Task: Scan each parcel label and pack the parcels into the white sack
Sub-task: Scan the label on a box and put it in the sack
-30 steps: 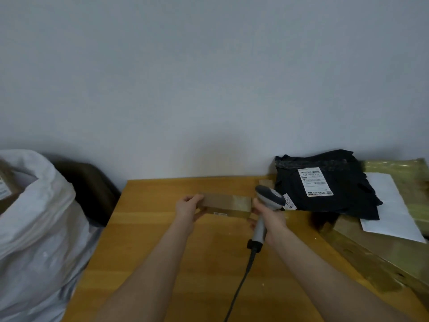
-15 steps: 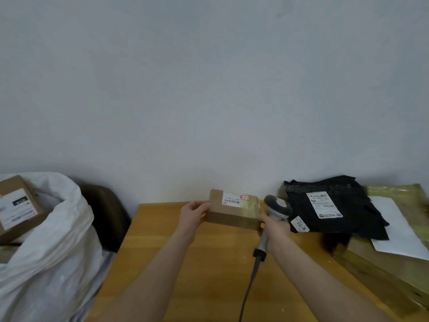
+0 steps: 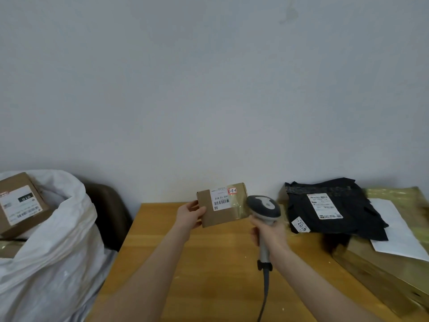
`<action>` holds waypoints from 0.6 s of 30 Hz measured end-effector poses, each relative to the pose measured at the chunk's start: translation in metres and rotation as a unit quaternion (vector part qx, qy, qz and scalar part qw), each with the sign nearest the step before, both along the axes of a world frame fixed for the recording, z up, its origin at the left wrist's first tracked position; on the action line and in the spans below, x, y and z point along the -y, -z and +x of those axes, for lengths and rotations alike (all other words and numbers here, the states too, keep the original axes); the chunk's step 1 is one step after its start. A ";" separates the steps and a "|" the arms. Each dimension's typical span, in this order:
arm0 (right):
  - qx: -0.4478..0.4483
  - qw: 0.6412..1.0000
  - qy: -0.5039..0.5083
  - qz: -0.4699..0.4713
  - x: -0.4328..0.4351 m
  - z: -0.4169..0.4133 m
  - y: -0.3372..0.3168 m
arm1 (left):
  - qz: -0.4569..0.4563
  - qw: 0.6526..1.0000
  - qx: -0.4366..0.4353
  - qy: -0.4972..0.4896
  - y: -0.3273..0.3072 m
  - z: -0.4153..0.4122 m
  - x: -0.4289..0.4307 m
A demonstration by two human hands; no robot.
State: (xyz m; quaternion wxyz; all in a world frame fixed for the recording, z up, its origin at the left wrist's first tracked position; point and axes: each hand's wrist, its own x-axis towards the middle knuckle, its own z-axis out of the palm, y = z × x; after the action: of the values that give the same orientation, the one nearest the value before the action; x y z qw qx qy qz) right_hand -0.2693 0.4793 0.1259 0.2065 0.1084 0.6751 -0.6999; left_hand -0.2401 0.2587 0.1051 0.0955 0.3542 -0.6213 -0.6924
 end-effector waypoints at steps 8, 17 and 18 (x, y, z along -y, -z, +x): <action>-0.041 0.991 -0.112 0.052 0.007 0.049 -0.013 | -0.055 0.998 -0.005 -0.023 0.006 0.003 -0.007; -0.052 0.982 -0.143 0.110 0.007 0.054 -0.015 | -0.094 0.995 0.014 -0.035 0.007 0.008 -0.009; -0.052 0.982 -0.144 0.110 0.006 0.054 -0.015 | -0.096 0.995 0.016 -0.036 0.007 0.007 -0.009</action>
State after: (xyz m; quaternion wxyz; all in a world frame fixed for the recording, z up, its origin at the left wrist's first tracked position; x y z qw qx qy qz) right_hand -0.2156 0.4729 0.1413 0.2562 -0.0043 0.7667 -0.5887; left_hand -0.2327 0.2673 0.0982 0.1438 0.3767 -0.6731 -0.6200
